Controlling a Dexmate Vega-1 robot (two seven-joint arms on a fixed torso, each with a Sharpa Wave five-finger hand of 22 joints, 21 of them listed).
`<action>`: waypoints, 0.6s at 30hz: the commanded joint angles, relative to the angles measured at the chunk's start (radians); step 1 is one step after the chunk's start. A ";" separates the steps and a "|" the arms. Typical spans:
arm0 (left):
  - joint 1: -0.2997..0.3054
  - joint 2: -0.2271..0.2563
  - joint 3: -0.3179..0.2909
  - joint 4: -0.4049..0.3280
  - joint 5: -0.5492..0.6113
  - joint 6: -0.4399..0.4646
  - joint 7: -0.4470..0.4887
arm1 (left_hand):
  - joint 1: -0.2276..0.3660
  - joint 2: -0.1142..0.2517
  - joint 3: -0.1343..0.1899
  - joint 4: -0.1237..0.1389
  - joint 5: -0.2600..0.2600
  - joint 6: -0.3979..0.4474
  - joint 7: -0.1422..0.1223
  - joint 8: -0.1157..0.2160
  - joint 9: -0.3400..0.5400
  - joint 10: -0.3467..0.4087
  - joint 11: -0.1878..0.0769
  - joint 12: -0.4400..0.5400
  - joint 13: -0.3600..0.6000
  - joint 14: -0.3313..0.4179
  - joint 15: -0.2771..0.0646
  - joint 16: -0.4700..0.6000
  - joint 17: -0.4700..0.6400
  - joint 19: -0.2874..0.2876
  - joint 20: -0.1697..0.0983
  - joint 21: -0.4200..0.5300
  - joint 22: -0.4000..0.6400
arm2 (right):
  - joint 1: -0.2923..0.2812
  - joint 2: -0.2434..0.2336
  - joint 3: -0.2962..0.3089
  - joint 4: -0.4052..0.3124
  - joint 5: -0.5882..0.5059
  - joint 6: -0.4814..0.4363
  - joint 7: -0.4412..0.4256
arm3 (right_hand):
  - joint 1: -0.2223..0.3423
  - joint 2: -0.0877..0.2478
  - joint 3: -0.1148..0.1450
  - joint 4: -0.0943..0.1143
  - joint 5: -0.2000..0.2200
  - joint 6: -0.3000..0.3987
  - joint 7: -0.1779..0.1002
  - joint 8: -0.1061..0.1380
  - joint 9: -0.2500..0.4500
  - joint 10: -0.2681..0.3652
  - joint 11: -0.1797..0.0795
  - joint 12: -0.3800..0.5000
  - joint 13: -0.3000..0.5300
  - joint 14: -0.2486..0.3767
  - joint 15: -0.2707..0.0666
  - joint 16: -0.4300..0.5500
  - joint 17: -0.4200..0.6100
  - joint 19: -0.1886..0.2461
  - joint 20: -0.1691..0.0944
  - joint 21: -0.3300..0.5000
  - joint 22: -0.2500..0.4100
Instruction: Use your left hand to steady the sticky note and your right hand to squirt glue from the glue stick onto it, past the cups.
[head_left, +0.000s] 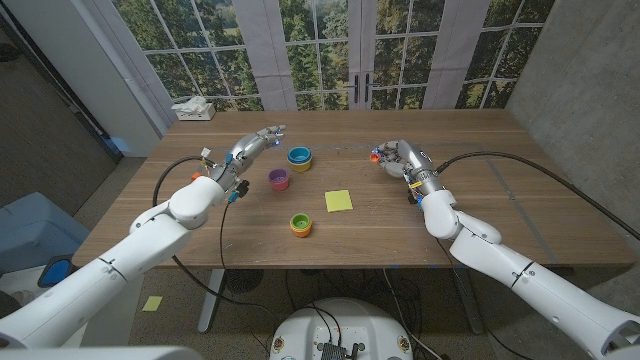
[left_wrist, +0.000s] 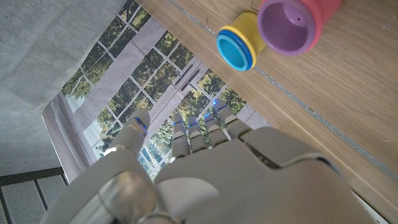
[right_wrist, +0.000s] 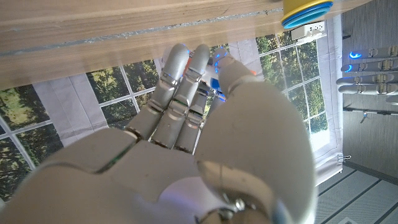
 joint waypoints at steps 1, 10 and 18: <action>0.025 0.012 0.000 -0.019 0.067 -0.024 0.014 | -0.004 0.040 0.004 0.017 0.000 0.008 -0.004 -0.003 0.002 0.015 -0.009 -0.004 0.002 0.015 -0.033 0.007 0.006 0.003 0.022 -0.007 0.002 | -0.044 0.002 0.018 -0.052 0.021 -0.027 -0.021 | 0.012 0.007 -0.006 0.003 0.008 0.053 0.050 0.005 0.005 0.017 0.012 0.009 0.002 -0.005 -0.077 0.008 0.004 -0.007 -0.119 0.000 0.003; 0.008 0.044 0.021 -0.043 0.129 0.011 -0.020 | -0.009 0.043 0.009 0.030 0.001 0.010 -0.005 -0.005 0.003 0.021 -0.009 -0.005 0.002 0.016 -0.036 0.006 0.008 0.002 0.027 -0.012 0.003 | -0.074 0.002 0.029 -0.079 0.034 -0.034 -0.038 | 0.014 0.010 -0.012 0.004 0.008 0.055 0.049 0.003 0.007 0.021 0.011 0.010 -0.003 -0.008 -0.077 0.010 0.008 -0.006 -0.118 0.001 0.003; 0.003 0.078 0.031 -0.077 0.198 0.048 -0.027 | -0.021 0.041 0.012 0.051 0.002 0.007 -0.011 -0.008 0.003 0.017 -0.010 -0.010 0.003 0.004 -0.036 0.002 0.011 -0.009 0.026 -0.022 0.004 | -0.097 0.006 0.035 -0.097 0.038 -0.038 -0.057 | 0.015 0.013 -0.016 0.005 0.008 0.059 0.050 0.003 0.007 0.025 0.012 0.011 -0.006 -0.010 -0.077 0.011 0.011 -0.006 -0.118 0.001 0.003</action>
